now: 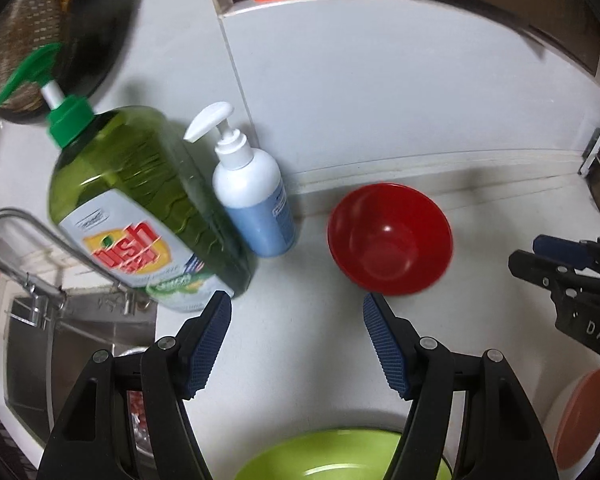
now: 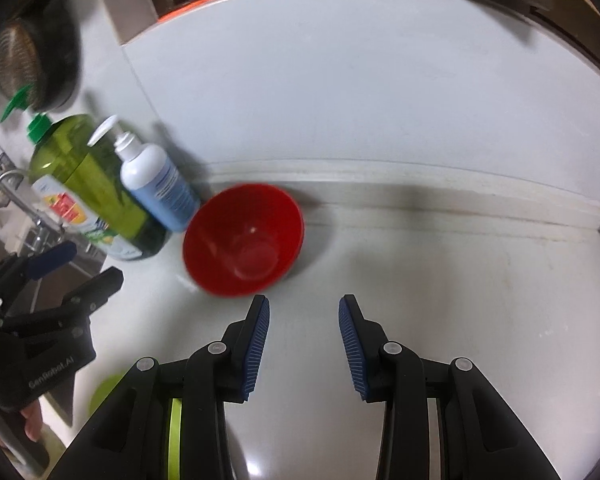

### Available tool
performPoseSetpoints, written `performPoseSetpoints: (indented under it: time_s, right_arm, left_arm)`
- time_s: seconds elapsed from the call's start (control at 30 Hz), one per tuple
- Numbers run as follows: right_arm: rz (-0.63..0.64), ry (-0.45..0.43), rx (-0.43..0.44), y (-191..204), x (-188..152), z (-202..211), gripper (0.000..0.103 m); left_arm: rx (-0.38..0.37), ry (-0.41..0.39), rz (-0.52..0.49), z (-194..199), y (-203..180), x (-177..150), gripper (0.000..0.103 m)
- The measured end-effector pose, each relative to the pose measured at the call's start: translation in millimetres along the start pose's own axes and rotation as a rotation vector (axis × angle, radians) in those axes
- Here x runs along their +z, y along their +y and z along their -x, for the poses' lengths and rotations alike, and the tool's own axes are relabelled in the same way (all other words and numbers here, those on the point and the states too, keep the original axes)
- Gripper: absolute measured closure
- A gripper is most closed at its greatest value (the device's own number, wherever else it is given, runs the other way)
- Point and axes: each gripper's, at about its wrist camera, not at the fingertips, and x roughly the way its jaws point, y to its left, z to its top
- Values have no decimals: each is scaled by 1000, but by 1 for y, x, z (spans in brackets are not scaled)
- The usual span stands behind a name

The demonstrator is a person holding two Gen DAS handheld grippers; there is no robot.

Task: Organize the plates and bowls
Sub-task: 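Move both tools to the red-and-black bowl beside the soap bottles, then close the right tool on the red bowl rim while the left tool grips it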

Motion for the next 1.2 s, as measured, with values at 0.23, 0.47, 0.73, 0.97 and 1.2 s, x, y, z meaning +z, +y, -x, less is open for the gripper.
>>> performPoseSetpoints:
  time_s: [0.23, 0.47, 0.73, 0.97, 1.2]
  right_arm:
    - [-35, 26, 38, -2, 21, -35, 65]
    - [-92, 82, 69, -4, 30, -65, 66]
    - [-109, 124, 69, -3, 33, -87, 75]
    - [-116, 141, 75, -3, 33, -94, 89]
    - [-138, 147, 78, -3, 34, -95, 92]
  left_arm:
    - [-2, 18, -4, -40, 0, 17, 35]
    - [-3, 56, 5, -82, -2, 29, 37]
    - [-26, 102, 17, -110, -5, 35, 51]
    - [-87, 126, 62, -125, -4, 37, 70]
    - [-151, 155, 69, -131, -11, 38, 92]
